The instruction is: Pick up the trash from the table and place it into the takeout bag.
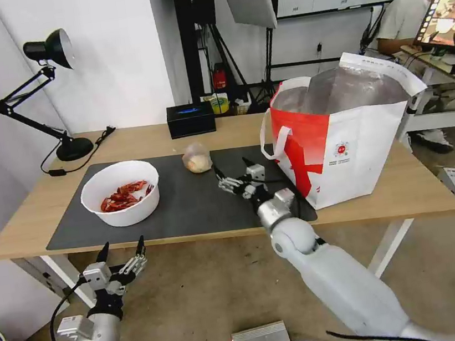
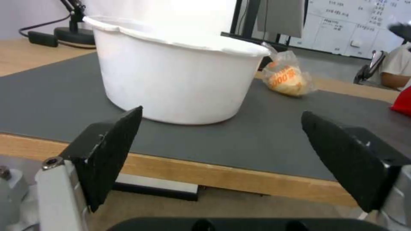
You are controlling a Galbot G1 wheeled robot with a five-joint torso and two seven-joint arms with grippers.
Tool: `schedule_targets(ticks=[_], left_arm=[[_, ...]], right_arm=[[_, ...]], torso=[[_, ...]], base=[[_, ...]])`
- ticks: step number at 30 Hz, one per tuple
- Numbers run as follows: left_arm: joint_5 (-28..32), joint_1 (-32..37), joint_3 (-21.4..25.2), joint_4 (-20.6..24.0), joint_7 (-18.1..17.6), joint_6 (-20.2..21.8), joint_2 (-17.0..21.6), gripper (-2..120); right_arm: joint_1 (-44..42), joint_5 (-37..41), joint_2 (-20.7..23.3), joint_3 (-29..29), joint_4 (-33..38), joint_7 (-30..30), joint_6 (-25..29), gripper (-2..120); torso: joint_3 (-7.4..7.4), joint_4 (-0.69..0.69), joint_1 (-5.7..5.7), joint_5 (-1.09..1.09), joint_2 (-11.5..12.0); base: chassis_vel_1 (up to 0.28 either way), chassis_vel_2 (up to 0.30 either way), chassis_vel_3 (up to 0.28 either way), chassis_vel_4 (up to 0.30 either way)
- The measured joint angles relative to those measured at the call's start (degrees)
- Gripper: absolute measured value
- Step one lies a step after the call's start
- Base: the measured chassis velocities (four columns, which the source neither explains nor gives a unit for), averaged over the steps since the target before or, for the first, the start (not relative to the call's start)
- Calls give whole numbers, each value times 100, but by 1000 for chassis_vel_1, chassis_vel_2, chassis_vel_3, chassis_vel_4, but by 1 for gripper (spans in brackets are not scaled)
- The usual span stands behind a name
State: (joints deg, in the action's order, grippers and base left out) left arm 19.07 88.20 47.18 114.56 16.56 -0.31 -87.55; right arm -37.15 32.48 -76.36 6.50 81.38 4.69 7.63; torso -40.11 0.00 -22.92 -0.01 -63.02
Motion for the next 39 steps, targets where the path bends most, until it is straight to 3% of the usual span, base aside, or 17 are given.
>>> schedule_targets(ticks=[13, 26, 31, 39], left_arm=[[7, 20, 7, 59, -3, 10, -39, 100], [10, 40, 40, 40, -4, 12, -43, 100], [5, 54, 38, -14, 0, 10, -46, 100], [-14, 59, 0, -15, 23, 8, -60, 100]], right_arm=[[1545, 141, -780, 526, -1719, 219, -268, 99], [2067, 255, -1129, 581, -2436, 247, -686, 100], [2342, 853, -1292, 488, -2729, 276, -1280, 100], [2553, 1052, -1375, 467, -3020, 306, -1869, 100]], torso=[[0, 1, 0, 0, 0], [0, -1, 0, 1, 0], [0, 0, 1, 1, 0], [0, -1, 1, 1, 0]], base=[[0, 0, 0, 0], [0, 0, 0, 0], [0, 0, 0, 0], [0, 0, 0, 0]])
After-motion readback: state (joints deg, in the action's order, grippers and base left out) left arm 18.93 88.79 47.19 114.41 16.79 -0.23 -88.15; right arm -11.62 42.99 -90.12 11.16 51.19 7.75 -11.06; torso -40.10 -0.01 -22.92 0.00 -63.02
